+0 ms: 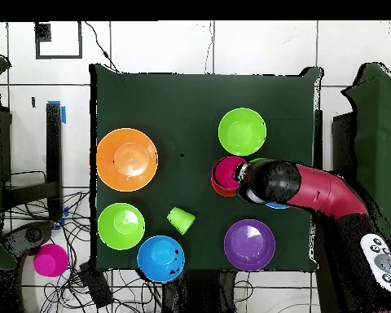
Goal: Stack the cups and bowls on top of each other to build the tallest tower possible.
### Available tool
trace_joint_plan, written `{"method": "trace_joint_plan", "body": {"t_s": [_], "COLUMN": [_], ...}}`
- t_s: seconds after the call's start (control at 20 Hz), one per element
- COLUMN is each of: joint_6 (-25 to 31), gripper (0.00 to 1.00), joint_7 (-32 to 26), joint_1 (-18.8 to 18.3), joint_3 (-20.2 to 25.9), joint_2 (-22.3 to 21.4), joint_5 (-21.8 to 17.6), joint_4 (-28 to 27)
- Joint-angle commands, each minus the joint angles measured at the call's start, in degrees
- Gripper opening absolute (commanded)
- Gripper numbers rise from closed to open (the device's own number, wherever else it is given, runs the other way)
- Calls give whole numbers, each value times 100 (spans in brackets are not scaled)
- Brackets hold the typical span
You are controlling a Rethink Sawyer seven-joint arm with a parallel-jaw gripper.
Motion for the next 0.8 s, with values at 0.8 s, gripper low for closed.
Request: {"method": "trace_joint_plan", "body": {"t_s": [0.8], "joint_6": [-230], "gripper": [0], "joint_7": [-337], "joint_1": [14], "joint_3": [421], "joint_2": [604], "joint_5": [-211], "joint_4": [-217]}}
